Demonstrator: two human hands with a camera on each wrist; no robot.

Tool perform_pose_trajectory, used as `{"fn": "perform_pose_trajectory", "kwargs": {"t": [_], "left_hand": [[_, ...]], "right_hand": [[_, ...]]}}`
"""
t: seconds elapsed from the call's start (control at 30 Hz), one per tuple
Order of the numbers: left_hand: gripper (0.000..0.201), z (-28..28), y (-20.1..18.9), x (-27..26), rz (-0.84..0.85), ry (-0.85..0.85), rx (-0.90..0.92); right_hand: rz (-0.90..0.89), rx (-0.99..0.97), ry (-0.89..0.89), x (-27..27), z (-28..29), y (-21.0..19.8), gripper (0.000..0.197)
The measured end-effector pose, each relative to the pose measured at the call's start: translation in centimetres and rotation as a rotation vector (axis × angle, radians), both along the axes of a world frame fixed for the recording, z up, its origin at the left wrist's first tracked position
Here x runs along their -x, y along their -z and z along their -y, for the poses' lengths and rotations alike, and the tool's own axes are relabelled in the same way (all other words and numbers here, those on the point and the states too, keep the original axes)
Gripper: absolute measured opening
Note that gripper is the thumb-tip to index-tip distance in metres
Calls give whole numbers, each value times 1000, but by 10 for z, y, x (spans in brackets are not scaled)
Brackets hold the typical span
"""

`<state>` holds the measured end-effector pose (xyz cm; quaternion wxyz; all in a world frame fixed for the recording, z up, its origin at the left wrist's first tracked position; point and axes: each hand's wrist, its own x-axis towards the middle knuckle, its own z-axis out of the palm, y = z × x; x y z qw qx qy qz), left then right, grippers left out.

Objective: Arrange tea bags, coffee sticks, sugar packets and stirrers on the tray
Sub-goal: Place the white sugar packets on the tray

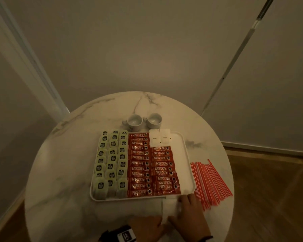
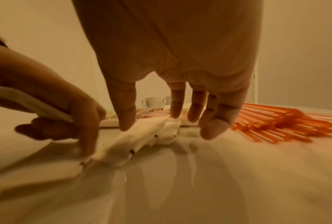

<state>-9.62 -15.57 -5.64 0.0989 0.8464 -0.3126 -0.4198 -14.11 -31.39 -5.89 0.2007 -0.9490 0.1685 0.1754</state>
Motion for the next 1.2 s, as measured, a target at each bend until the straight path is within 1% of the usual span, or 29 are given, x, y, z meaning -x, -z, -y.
{"fn": "perform_pose_trajectory", "kwargs": {"t": [0.07, 0.13, 0.17, 0.2, 0.27, 0.33, 0.4, 0.5, 0.53, 0.6, 0.67, 0.73, 0.8, 0.83, 0.9, 0.93, 1.0, 1.07, 1.2], "left_hand": [[49, 2, 4, 7, 64, 9, -64], [45, 1, 5, 7, 107, 82, -68], [42, -1, 3, 4, 130, 145, -53], [44, -2, 0, 1, 124, 196, -31], [56, -4, -1, 2, 116, 241, -44], [62, -6, -2, 1, 117, 177, -73], [59, -9, -2, -3, 109, 116, -87], [40, -18, -5, -12, 130, 60, -89], [32, -21, -7, -16, 149, 46, -81], [24, -29, -10, -24, 174, 15, -48], [23, -37, -13, -30, 186, -1, -15], [34, -44, -14, -33, 185, 9, -11], [55, -49, -11, -30, 137, 7, -46], [62, -51, -10, -28, 134, 15, -71], [68, -54, -7, -22, 194, 30, -96], [70, -56, -5, -20, 218, 10, -95], [74, -62, 0, -17, 189, -82, -90], [69, -67, 4, -15, 142, -178, -95], [41, -73, 5, -12, 49, -287, -55]], "right_hand": [[-8, 0, -7, 7, -2, 4, 75], [-5, 20, -11, 11, -4, 9, 79], [0, 21, 3, 13, -6, 11, 78], [10, 13, 24, 13, -7, 14, 76], [18, -28, 97, 13, -9, 20, 70], [15, -92, 184, 10, -11, 21, 60], [-6, -106, 201, 7, -13, 20, 44], [-59, -86, 167, 2, -16, 18, 28], [-64, -103, 168, 0, -16, 18, 27], [-47, -168, 190, -1, -14, 18, 27], [-45, -229, 209, -2, -11, 15, 23], [-43, -287, 229, -1, -6, 15, 21], [-28, -367, 252, -1, -1, 14, 21], [-19, -419, 259, -1, 2, 12, 19], [5, -555, 285, -1, 6, 7, 17], [19, -638, 315, -1, 8, 4, 15], [47, -807, 381, -2, 10, -3, 16], [74, -928, 417, -4, 11, -10, 24], [101, -1079, 447, -13, 8, -24, 20]]}}
